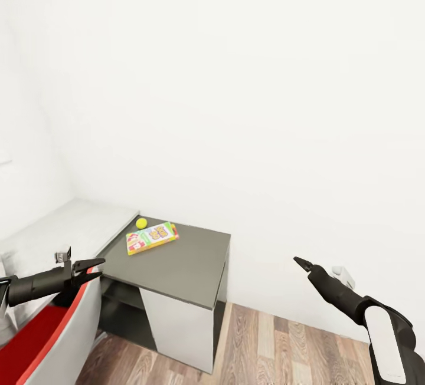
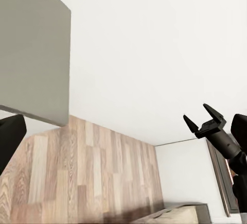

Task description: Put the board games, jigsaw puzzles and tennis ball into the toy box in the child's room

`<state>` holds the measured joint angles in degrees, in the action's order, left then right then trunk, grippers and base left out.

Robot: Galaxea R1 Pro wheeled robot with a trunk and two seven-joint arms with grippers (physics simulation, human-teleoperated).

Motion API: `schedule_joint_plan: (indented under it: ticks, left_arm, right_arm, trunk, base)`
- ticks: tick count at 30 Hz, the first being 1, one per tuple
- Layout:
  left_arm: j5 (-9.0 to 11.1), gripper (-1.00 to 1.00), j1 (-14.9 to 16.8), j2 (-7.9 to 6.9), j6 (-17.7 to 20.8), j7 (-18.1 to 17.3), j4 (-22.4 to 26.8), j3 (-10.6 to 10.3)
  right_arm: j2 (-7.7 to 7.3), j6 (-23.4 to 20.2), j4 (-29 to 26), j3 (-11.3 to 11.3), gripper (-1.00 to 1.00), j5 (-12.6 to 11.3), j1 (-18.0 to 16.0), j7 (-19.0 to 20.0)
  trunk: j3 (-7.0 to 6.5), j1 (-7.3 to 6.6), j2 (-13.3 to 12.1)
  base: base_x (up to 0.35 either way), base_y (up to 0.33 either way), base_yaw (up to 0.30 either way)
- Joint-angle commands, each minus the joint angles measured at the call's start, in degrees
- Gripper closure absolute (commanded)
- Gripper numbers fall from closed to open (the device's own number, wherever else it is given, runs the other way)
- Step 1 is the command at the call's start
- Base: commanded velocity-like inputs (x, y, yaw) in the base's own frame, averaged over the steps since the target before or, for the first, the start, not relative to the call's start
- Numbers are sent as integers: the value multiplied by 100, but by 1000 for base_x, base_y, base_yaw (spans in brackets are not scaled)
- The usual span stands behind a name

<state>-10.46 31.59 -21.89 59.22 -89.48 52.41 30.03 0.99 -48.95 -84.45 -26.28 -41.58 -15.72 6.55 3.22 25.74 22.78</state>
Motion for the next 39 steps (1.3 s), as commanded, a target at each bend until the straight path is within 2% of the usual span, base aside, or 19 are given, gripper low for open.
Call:
schedule_joint_plan:
  ticks: [1,23,33,39]
  left_arm:
    - [-60,-100,5,1,59,-52,6,12]
    - [-54,-100,5,1,56,-52,6,12]
    - [-47,-100,5,1,55,-52,6,39]
    - [-46,-100,5,1,55,-52,6,33]
  right_arm:
    - [7,-36,-1,-18,-100,45,-10,51]
    - [15,-20,20,-9,-100,45,-1,40]
    - [7,-10,238,-9,-100,45,-34,47]
    - [7,-9,253,-9,-100,52,-43,50]
  trunk:
    - [13,4,13]
    - [13,4,13]
    - [13,4,13]
    - [13,4,13]
  base:
    - [0,0,-277]
    - [0,0,-277]
    - [-1,0,-277]
    - [-124,46,-277]
